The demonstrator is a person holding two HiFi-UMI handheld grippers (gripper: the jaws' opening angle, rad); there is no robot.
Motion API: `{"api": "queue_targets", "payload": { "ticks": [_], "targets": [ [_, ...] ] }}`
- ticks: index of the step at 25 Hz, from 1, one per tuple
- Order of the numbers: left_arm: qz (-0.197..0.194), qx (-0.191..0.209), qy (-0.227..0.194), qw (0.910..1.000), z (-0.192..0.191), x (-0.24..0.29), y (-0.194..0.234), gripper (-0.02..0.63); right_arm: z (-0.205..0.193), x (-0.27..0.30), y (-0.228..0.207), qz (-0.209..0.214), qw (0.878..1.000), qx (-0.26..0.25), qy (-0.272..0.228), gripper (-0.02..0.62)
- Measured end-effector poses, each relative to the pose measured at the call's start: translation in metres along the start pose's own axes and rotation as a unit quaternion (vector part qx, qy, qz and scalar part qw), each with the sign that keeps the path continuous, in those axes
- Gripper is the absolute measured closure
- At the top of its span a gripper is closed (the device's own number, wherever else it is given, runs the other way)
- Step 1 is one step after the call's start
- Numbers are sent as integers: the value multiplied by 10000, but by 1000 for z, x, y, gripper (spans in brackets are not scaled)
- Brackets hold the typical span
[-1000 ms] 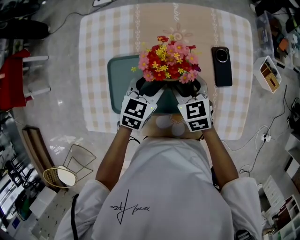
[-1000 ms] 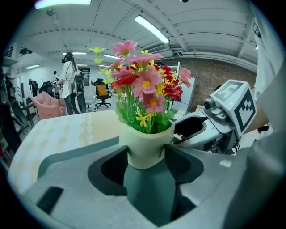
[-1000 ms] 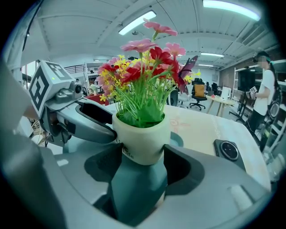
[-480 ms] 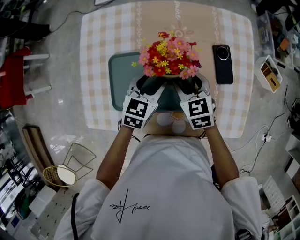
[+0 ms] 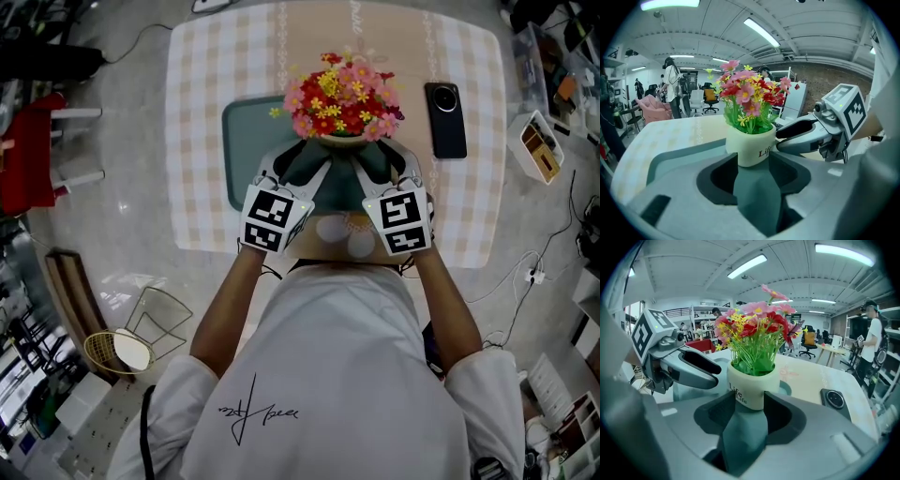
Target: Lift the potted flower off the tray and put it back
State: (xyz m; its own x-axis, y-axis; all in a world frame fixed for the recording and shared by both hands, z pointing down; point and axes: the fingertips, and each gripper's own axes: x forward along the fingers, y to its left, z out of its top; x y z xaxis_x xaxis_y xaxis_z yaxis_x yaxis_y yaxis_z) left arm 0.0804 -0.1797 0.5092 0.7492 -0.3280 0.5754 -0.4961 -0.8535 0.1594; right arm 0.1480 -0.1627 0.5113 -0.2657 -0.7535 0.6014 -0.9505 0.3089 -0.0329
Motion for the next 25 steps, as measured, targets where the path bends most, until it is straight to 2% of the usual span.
{"api": "queue_targets", "payload": {
  "ticks": [8,11,14,18,25],
  "targets": [
    [-144,277,5,9995,-2,-13,-20,429,5,-19,21,161,9997,-122,-117,425],
    [-86,241,-154,9996,2,-22,-22,488,4,-22,30,284,9994,-126,-142,429],
    [-65,161,-313,9994,6,-29,-29,512,1,-30,36,324,9992,-168,-158,434],
    [64,452,-463,9979,13,-41,-37,558,3,-42,42,320,9990,-180,-249,466],
    [107,285,-623,9976,15,-58,-48,607,5,-62,50,360,9985,-236,-327,501]
  ]
}}
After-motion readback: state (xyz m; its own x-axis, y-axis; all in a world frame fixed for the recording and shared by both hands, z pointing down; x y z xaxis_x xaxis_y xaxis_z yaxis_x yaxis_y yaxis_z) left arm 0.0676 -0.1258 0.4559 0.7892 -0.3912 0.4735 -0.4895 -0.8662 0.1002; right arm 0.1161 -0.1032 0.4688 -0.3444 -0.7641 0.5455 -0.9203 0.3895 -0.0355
